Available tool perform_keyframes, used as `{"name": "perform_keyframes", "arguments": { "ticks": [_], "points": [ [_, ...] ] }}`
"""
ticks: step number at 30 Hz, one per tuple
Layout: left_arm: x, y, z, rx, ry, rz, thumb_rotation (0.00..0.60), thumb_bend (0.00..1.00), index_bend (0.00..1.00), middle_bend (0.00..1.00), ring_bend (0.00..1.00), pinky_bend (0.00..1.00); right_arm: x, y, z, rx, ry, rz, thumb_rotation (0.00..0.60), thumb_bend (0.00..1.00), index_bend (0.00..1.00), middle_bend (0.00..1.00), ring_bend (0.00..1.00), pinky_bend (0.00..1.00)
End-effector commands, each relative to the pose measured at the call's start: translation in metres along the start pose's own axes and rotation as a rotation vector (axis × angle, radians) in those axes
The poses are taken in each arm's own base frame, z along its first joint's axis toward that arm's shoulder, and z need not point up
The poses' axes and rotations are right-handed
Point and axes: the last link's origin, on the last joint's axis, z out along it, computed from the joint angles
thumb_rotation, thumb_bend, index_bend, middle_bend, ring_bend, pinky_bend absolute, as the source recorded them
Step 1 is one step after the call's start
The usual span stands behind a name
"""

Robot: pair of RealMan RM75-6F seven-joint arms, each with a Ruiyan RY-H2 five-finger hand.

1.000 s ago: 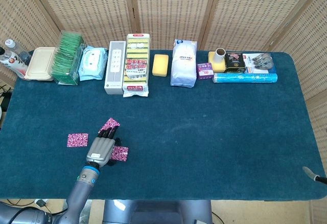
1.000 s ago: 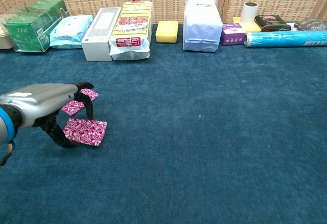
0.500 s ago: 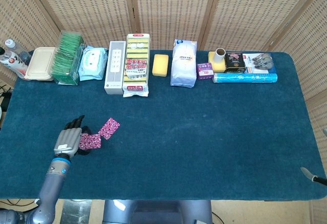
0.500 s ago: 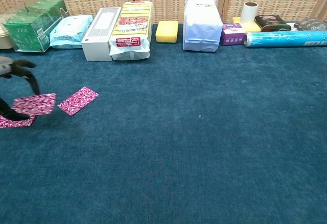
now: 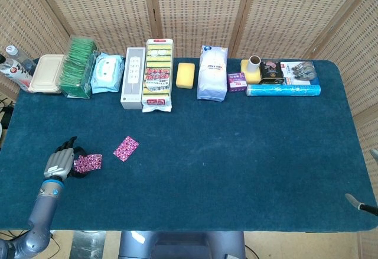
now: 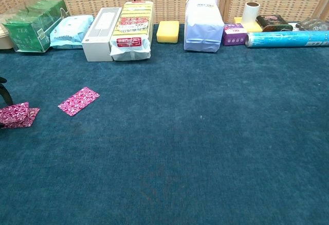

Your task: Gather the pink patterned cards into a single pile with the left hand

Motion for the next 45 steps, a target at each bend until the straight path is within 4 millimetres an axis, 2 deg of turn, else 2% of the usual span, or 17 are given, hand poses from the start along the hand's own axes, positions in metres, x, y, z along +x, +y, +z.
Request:
{"name": "perform_keyframes", "arguments": {
  "ticks": [1,11,45],
  "points": [
    [-0.001,-0.001,0.004,-0.032,-0.018,0.018,0.600,0.20,0.40,0.00,0.00,0.07,0.000,0.000,0.000,-0.002,0.001,0.002,0.600,0.00,0.04,0.00,0.00,0.00],
    [-0.002,-0.003,0.013,-0.128,-0.039,0.090,0.600,0.20,0.40,0.00,0.00,0.07,0.000,0.000,0.000,-0.002,0.001,-0.002,0.600,0.00,0.04,0.00,0.00,0.00],
    [-0.004,-0.004,0.021,-0.118,-0.012,0.158,0.600,0.22,0.40,0.00,0.00,0.07,0.000,0.000,-0.001,-0.002,-0.001,-0.001,0.600,0.00,0.04,0.00,0.00,0.00]
  ]
}}
